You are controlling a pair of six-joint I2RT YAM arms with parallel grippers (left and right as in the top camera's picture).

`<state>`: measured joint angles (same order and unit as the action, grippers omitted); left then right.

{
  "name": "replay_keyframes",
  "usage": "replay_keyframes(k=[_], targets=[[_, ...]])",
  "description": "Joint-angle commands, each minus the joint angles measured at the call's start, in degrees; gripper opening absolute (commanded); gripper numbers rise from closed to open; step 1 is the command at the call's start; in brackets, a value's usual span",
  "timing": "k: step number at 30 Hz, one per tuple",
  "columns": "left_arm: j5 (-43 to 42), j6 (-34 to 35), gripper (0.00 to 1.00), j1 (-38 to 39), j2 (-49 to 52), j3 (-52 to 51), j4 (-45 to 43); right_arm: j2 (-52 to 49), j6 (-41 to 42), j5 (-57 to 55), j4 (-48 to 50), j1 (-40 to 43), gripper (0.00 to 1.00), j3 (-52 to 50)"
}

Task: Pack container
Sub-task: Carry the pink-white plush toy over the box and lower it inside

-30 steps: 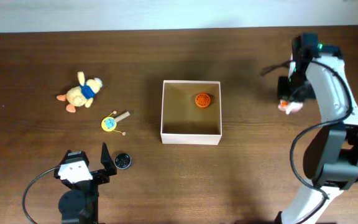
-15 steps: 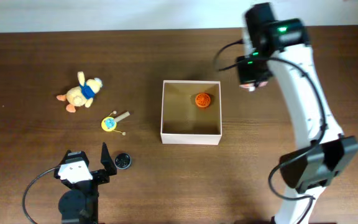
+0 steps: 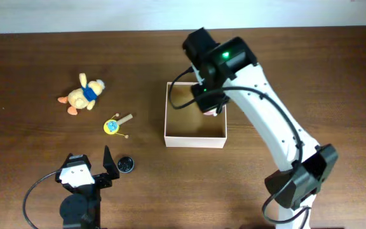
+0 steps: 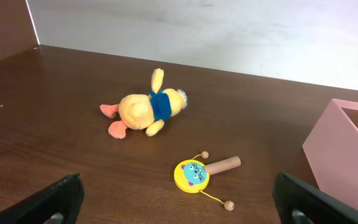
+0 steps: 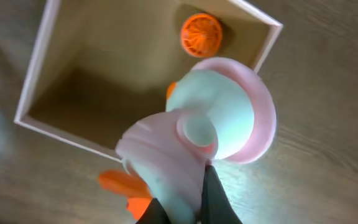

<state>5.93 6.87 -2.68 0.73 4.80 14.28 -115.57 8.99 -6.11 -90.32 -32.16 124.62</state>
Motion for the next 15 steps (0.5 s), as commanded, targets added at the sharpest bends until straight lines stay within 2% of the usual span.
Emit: replay_keyframes(k=[1,15], targets=[[-0.7,-0.9,0.99,-0.2,-0.4,-0.4,-0.2,0.0,2.4,-0.1,0.2,-1.9,0.04,-0.4],[-0.7,-0.9,0.99,-0.2,-0.4,-0.4,-0.2,0.0,5.5,-0.1,14.0,-2.3,0.04,-19.5]])
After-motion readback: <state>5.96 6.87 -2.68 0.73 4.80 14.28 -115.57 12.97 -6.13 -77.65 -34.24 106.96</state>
